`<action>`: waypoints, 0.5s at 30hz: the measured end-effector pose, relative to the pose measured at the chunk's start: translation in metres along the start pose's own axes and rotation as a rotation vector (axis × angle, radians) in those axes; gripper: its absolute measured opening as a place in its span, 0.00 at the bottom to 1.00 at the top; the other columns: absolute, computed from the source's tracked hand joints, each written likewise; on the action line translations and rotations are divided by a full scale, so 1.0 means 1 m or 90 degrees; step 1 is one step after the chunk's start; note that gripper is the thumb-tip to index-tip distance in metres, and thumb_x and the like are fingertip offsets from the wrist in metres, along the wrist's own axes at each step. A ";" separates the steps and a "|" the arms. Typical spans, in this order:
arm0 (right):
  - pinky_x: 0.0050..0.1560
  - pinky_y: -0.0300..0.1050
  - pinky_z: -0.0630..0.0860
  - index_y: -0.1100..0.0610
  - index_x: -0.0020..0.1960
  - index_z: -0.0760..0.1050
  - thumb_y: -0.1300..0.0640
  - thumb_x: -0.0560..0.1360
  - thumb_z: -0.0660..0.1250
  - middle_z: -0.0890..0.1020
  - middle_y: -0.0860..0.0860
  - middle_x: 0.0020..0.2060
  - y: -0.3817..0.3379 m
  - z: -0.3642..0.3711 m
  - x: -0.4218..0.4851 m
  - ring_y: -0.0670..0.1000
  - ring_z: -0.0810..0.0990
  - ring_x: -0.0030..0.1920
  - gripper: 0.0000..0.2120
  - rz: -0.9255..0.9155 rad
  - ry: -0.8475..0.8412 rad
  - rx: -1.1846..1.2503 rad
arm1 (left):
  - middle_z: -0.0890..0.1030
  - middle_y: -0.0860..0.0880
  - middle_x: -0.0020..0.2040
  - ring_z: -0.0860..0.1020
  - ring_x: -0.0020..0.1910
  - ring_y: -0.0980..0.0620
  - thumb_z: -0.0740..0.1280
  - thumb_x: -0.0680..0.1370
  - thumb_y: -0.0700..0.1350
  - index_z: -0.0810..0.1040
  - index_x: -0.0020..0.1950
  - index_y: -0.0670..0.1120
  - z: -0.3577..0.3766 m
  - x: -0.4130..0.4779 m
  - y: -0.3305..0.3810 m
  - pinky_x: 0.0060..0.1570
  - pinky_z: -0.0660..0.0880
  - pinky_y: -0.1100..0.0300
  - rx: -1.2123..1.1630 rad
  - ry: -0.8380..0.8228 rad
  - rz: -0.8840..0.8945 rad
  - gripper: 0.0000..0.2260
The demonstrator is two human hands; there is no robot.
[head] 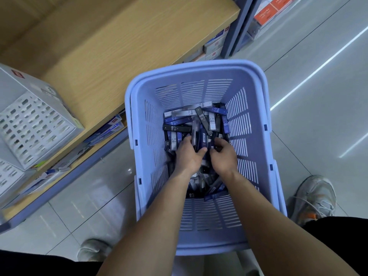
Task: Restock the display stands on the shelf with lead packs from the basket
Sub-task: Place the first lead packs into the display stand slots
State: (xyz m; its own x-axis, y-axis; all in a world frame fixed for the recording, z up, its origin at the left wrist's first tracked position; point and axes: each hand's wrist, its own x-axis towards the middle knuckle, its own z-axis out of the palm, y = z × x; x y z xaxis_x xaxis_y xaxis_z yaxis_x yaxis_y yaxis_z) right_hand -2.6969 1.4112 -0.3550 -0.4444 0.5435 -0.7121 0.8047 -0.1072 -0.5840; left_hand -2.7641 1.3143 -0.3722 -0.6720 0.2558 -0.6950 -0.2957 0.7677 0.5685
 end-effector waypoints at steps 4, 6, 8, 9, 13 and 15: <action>0.65 0.40 0.71 0.59 0.76 0.66 0.62 0.81 0.62 0.76 0.52 0.69 -0.003 0.005 -0.003 0.51 0.75 0.67 0.24 -0.010 0.001 0.026 | 0.79 0.48 0.63 0.77 0.62 0.47 0.72 0.79 0.44 0.71 0.70 0.47 0.005 -0.004 -0.001 0.67 0.73 0.48 -0.058 0.028 0.007 0.21; 0.66 0.42 0.71 0.58 0.75 0.66 0.63 0.80 0.63 0.77 0.50 0.66 -0.001 0.005 -0.003 0.52 0.75 0.67 0.24 -0.013 -0.002 0.047 | 0.78 0.50 0.64 0.76 0.63 0.49 0.71 0.80 0.45 0.69 0.72 0.47 0.003 -0.004 -0.002 0.67 0.73 0.51 -0.090 0.025 -0.001 0.22; 0.57 0.37 0.75 0.55 0.74 0.67 0.65 0.80 0.64 0.78 0.45 0.58 -0.001 0.003 -0.002 0.48 0.79 0.59 0.24 -0.016 -0.004 0.076 | 0.78 0.51 0.63 0.77 0.61 0.51 0.68 0.81 0.45 0.68 0.74 0.47 0.000 -0.004 -0.002 0.63 0.73 0.55 -0.136 0.011 -0.024 0.22; 0.53 0.35 0.77 0.54 0.74 0.68 0.66 0.79 0.64 0.79 0.44 0.57 -0.001 0.002 -0.001 0.45 0.80 0.55 0.24 -0.020 -0.012 0.082 | 0.79 0.51 0.63 0.78 0.59 0.51 0.67 0.82 0.45 0.68 0.73 0.47 -0.001 -0.003 -0.002 0.60 0.74 0.56 -0.153 0.003 -0.035 0.21; 0.64 0.51 0.77 0.52 0.72 0.72 0.64 0.79 0.65 0.79 0.49 0.65 -0.001 0.008 -0.003 0.49 0.79 0.63 0.23 -0.054 -0.043 0.069 | 0.80 0.50 0.61 0.79 0.56 0.51 0.66 0.82 0.48 0.67 0.73 0.50 -0.003 0.000 0.001 0.54 0.75 0.56 -0.174 -0.030 -0.042 0.19; 0.68 0.50 0.74 0.54 0.73 0.71 0.63 0.80 0.65 0.77 0.49 0.68 0.000 0.009 -0.004 0.50 0.76 0.67 0.22 -0.055 -0.052 0.091 | 0.79 0.51 0.61 0.77 0.57 0.53 0.66 0.82 0.50 0.67 0.73 0.50 -0.005 0.000 0.002 0.55 0.72 0.58 -0.187 -0.045 -0.037 0.20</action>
State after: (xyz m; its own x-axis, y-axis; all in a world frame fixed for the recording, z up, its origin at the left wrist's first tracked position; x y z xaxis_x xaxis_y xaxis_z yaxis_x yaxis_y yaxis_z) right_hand -2.6988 1.4021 -0.3555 -0.5449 0.4864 -0.6830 0.7007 -0.1833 -0.6895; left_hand -2.7683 1.3130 -0.3690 -0.6028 0.2642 -0.7529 -0.5225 0.5825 0.6227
